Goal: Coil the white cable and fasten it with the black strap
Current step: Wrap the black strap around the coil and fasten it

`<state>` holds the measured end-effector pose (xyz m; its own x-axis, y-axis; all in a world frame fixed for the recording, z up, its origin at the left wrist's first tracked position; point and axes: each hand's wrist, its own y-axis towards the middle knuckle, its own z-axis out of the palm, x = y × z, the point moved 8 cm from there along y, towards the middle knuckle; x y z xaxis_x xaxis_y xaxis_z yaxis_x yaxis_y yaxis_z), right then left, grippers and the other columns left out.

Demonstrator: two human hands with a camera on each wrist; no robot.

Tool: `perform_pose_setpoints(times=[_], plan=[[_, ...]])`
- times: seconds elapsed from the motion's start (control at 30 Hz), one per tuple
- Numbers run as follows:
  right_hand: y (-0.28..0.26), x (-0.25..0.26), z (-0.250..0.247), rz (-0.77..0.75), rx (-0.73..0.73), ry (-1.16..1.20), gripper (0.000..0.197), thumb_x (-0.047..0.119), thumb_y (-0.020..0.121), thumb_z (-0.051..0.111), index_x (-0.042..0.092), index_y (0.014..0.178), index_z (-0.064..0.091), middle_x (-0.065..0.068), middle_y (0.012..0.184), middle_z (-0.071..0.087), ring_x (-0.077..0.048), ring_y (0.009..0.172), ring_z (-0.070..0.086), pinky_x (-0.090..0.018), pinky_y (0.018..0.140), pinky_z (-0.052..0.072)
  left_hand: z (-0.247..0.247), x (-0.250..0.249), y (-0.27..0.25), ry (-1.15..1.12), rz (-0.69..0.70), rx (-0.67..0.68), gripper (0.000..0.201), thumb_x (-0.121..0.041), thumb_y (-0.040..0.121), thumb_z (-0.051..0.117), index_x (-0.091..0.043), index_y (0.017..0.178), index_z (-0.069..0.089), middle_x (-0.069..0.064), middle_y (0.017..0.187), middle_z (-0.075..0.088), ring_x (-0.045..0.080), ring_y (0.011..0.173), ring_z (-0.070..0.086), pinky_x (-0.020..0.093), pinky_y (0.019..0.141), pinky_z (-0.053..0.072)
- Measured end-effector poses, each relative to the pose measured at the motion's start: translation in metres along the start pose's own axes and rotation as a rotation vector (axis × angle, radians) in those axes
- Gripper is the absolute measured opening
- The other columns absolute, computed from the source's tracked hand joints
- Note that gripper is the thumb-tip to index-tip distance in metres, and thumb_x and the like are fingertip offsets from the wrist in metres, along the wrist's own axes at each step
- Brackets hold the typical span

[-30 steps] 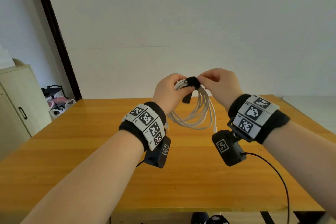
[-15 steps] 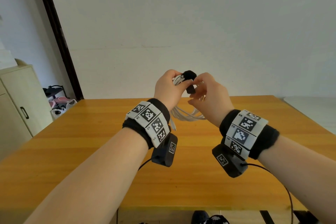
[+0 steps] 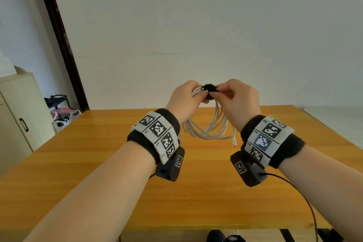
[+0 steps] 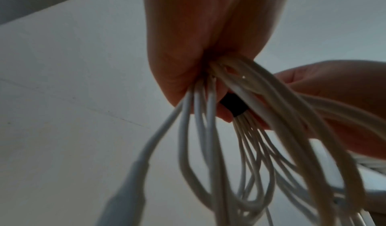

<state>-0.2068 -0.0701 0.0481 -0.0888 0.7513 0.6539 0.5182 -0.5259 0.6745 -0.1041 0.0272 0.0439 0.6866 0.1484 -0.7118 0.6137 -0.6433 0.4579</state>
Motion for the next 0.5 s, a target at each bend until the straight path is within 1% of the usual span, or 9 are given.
perform_pose_setpoints(times=[0.07,0.17,0.23,0.27,0.3,0.33,0.37,0.43,0.5], plan=[[0.002,-0.005,-0.006,0.062,-0.02,0.116,0.016,0.02,0.08,0.07,0.014,0.091,0.06,0.0,0.09,0.07,-0.015,0.084,0.067,-0.027,0.076,0.055,-0.001,-0.004,-0.001,-0.032,-0.014,0.009,0.013,-0.022,0.096,0.049,-0.014,0.1,0.057,0.001,0.092,0.073,-0.006,0.055,0.048,0.014,0.052,0.035],[0.005,-0.001,0.003,0.051,0.145,0.113,0.037,0.022,0.088,0.061,0.023,0.125,0.053,0.007,0.106,0.064,-0.006,0.098,0.061,-0.012,0.082,0.046,-0.007,-0.011,-0.002,-0.083,-0.031,0.003,0.019,-0.021,0.094,0.052,-0.01,0.107,0.058,0.005,0.098,0.074,0.0,0.056,0.048,0.02,0.055,0.037],[0.006,0.003,0.007,0.023,0.23,0.089,0.037,0.021,0.093,0.054,0.023,0.13,0.052,0.009,0.107,0.061,0.0,0.098,0.058,0.002,0.077,0.041,-0.008,-0.015,-0.003,-0.112,-0.047,0.03,0.021,-0.019,0.093,0.053,-0.009,0.111,0.057,0.009,0.1,0.073,0.009,0.057,0.049,0.022,0.055,0.041],[0.006,0.005,0.007,0.02,0.238,0.098,0.034,0.02,0.093,0.053,0.022,0.128,0.055,0.009,0.104,0.063,0.004,0.093,0.059,0.004,0.076,0.041,-0.007,-0.017,-0.004,-0.123,-0.052,0.047,0.021,-0.018,0.094,0.052,-0.009,0.111,0.057,0.012,0.101,0.072,0.012,0.057,0.048,0.025,0.055,0.042],[0.007,0.006,0.004,0.029,0.235,0.118,0.031,0.019,0.093,0.053,0.021,0.123,0.059,0.008,0.101,0.065,0.008,0.087,0.061,0.003,0.077,0.042,-0.007,-0.019,-0.005,-0.131,-0.055,0.058,0.02,-0.017,0.094,0.052,-0.008,0.111,0.057,0.014,0.101,0.072,0.014,0.057,0.048,0.027,0.055,0.042],[0.009,0.006,0.002,0.045,0.231,0.149,0.027,0.019,0.092,0.054,0.02,0.118,0.062,0.007,0.097,0.068,0.008,0.083,0.063,-0.002,0.081,0.046,-0.007,-0.019,-0.007,-0.14,-0.056,0.062,0.02,-0.017,0.094,0.052,-0.008,0.11,0.057,0.017,0.101,0.071,0.015,0.057,0.047,0.027,0.056,0.043],[0.01,0.007,-0.001,0.064,0.225,0.183,0.025,0.018,0.091,0.056,0.018,0.114,0.065,0.004,0.094,0.07,0.005,0.083,0.065,-0.012,0.086,0.05,-0.008,-0.019,-0.008,-0.153,-0.058,0.059,0.019,-0.017,0.094,0.052,-0.007,0.11,0.057,0.02,0.101,0.07,0.015,0.057,0.047,0.027,0.055,0.043],[0.011,0.005,-0.004,0.107,0.209,0.244,0.021,0.018,0.09,0.058,0.016,0.108,0.068,-0.004,0.095,0.073,-0.011,0.089,0.069,-0.031,0.09,0.054,-0.009,-0.02,-0.008,-0.179,-0.058,0.048,0.018,-0.017,0.094,0.052,-0.007,0.107,0.058,0.024,0.101,0.069,0.015,0.055,0.047,0.026,0.054,0.043],[0.01,0.002,-0.005,0.157,0.214,0.29,0.02,0.021,0.089,0.059,0.017,0.106,0.069,-0.008,0.096,0.074,-0.021,0.094,0.07,-0.037,0.09,0.055,-0.008,-0.022,-0.009,-0.186,-0.066,0.04,0.02,-0.018,0.094,0.052,-0.005,0.108,0.058,0.024,0.094,0.068,0.015,0.054,0.047,0.026,0.054,0.042]])
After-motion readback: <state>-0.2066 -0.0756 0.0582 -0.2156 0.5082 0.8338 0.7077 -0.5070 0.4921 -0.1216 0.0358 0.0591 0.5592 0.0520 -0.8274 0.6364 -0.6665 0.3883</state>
